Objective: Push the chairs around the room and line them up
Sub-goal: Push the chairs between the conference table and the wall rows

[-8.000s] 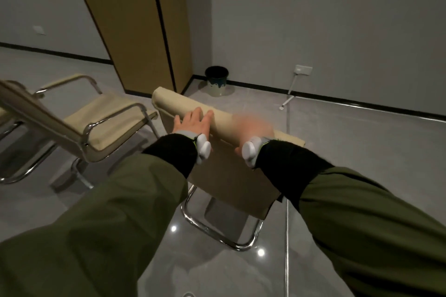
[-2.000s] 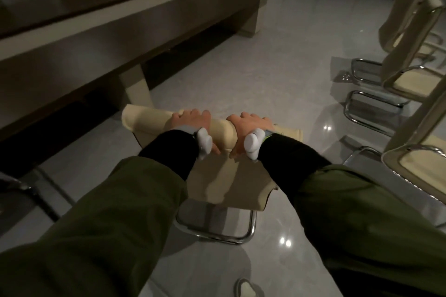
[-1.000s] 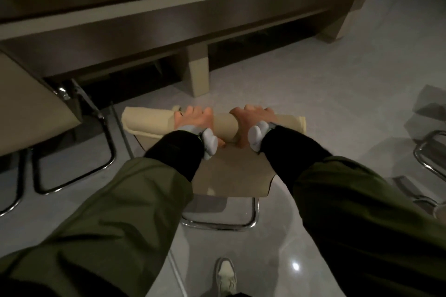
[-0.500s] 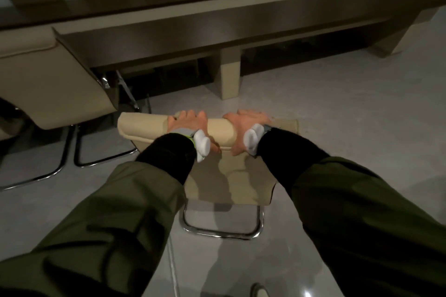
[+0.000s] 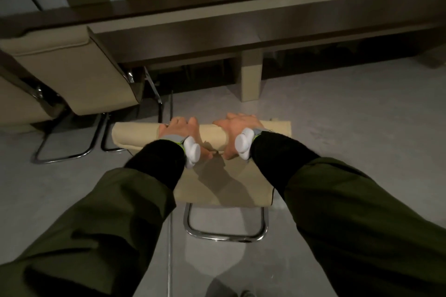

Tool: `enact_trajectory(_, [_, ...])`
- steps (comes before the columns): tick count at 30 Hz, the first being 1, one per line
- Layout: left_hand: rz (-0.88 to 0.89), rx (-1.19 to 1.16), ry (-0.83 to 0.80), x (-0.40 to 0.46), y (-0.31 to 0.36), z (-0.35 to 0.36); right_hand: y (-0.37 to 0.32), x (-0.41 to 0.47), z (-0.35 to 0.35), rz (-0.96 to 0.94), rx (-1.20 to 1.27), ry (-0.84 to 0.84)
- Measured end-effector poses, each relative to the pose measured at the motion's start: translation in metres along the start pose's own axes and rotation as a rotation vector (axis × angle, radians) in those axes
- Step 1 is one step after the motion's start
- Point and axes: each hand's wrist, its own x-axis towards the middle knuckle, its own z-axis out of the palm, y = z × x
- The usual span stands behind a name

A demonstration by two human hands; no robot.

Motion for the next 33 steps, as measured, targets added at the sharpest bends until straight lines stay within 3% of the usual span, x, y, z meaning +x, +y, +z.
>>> enact_trajectory(18, [-0.011, -0.041, -0.023, 0.058, 0.007, -0.022, 0.047, 0.068, -0.011, -0.04, -0.022, -0.038])
enact_trajectory(33, [-0.005, -0.087, 0.0, 0.203, -0.038, -0.048, 0.072, 0.219, -0.041, -0.005, -0.029, -0.044])
